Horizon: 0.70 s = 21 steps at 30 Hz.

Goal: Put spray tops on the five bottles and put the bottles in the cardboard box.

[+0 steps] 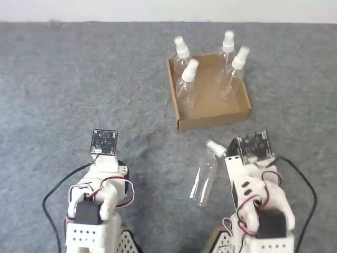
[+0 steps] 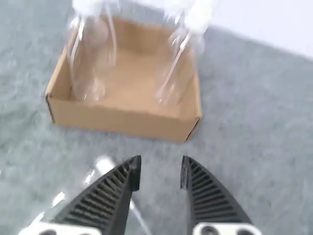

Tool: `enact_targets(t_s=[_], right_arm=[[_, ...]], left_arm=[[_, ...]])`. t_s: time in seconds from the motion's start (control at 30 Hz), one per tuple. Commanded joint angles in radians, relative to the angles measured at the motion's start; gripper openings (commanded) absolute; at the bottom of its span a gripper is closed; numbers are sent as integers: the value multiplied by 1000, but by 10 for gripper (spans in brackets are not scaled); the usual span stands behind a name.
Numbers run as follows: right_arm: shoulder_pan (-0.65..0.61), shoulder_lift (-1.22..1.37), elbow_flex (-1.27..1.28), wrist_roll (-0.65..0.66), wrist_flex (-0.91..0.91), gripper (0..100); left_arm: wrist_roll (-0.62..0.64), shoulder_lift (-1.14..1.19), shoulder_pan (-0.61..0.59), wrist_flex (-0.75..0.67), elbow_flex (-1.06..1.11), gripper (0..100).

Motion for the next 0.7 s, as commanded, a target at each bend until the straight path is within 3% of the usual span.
enact_targets(t_s=[0.0,0.2,0.43,0.67], right_arm=[[-65,252,-147,8,-22,117],[-130,688,-370,28,-22,143],[-110,1147,-578,264,-24,319],[-108,1445,-723,331,-84,276]], left_arm=[[0,-20,0,5,-16,13],[0,-20,0,5,-16,13],[0,-20,0,5,-16,13],[0,-20,0,5,-16,13]])
